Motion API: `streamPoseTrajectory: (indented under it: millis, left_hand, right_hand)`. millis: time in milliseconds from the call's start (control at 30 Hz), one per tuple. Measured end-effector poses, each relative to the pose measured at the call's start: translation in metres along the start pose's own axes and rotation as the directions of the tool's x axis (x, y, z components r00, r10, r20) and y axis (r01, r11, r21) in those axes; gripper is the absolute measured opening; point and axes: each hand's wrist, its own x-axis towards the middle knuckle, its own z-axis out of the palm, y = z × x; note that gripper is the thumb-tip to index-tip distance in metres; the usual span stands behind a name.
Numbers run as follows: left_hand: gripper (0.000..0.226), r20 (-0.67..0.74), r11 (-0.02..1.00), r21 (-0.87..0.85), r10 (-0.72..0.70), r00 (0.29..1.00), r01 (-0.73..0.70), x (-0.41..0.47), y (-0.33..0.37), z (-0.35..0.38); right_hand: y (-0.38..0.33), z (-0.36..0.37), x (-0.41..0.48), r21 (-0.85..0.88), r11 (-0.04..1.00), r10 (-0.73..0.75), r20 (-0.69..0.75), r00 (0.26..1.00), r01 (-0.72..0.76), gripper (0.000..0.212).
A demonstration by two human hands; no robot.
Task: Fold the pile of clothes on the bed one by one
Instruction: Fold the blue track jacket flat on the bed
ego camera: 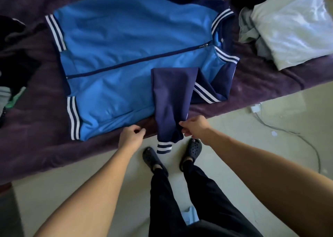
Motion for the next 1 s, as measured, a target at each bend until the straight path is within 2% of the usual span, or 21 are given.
streamPoseTrajectory:
  millis: [67, 133, 167, 200, 267, 333, 400, 467, 533, 633, 700, 767, 867, 1000]
  left_hand:
    - [0.032, -0.005, 0.982, -0.188, 0.009, 1.0, -0.01, -0.008, 0.0, 0.0]
    - [0.041, 0.179, 0.852, -0.501, -0.072, 0.981, 0.154, -0.021, 0.013, -0.008]
    - [0.045, 0.313, 0.762, -0.59, -0.089, 0.946, 0.267, -0.026, 0.02, -0.015]
    - [0.046, 0.431, 0.681, -0.638, -0.071, 0.9, 0.359, -0.029, 0.026, -0.023]
    - [0.034, 0.534, 0.559, -0.705, 0.014, 0.845, 0.436, -0.034, 0.04, -0.042]
    - [0.022, 0.514, 0.464, -0.783, 0.105, 0.852, 0.415, -0.035, 0.051, -0.063]
    - [0.035, 0.46, 0.414, -0.836, 0.171, 0.871, 0.361, -0.033, 0.058, -0.083]
    - [0.052, 0.405, 0.465, -0.837, 0.172, 0.898, 0.288, -0.03, 0.058, -0.101]
    - [0.049, 0.392, 0.495, -0.825, 0.151, 0.907, 0.274, -0.023, 0.053, -0.114]
    - [0.027, 0.402, 0.31, -0.896, 0.258, 0.878, 0.319, -0.005, 0.056, -0.131]
    - [0.012, 0.337, 0.228, -0.933, 0.283, 0.898, 0.278, 0.01, 0.074, -0.145]
    - [0.019, 0.26, 0.254, -0.947, 0.249, 0.933, 0.196, 0.023, 0.101, -0.16]
    - [0.038, 0.197, 0.264, -0.956, 0.262, 0.945, 0.126, 0.041, 0.147, -0.19]
    - [0.03, 0.187, 0.265, -0.96, 0.376, 0.907, 0.088, 0.066, 0.219, -0.23]
  right_hand:
    - [-0.012, 0.008, -0.005, 0.06, 0.998, 0.016, 0.05, 0.999, -0.019, 0.015]
    - [-0.033, 0.007, -0.015, 0.156, 0.988, -0.007, 0.076, 0.997, -0.004, 0.013]
    - [-0.047, 0.004, -0.019, 0.199, 0.98, -0.032, 0.08, 0.996, 0.015, 0.015]
    - [-0.062, 0.002, -0.024, 0.234, 0.971, -0.058, 0.084, 0.995, 0.037, 0.018]
    - [-0.093, -0.002, -0.034, 0.329, 0.941, -0.119, 0.111, 0.987, 0.077, 0.021]
    - [-0.125, 0.0, -0.041, 0.409, 0.906, -0.185, 0.154, 0.971, 0.108, 0.023]
    - [-0.154, 0.007, -0.048, 0.487, 0.869, -0.192, 0.166, 0.967, 0.089, 0.026]
    - [-0.178, 0.014, -0.052, 0.585, 0.809, -0.168, 0.149, 0.974, 0.051, 0.025]
    - [-0.197, 0.02, -0.053, 0.653, 0.757, -0.161, 0.16, 0.974, 0.018, 0.023]
    - [-0.214, 0.024, -0.05, 0.685, 0.728, -0.151, 0.205, 0.967, -0.032, 0.024]
    - [-0.221, 0.023, -0.047, 0.724, 0.687, -0.133, 0.204, 0.97, -0.058, 0.027]
    - [-0.226, 0.016, -0.043, 0.764, 0.643, -0.109, 0.163, 0.981, -0.055, 0.032]
    - [-0.242, -0.004, -0.038, 0.74, 0.671, -0.1, 0.049, 0.994, 0.031, 0.029]
    - [-0.274, -0.039, -0.027, 0.757, 0.633, -0.166, -0.073, 0.983, 0.163, 0.007]
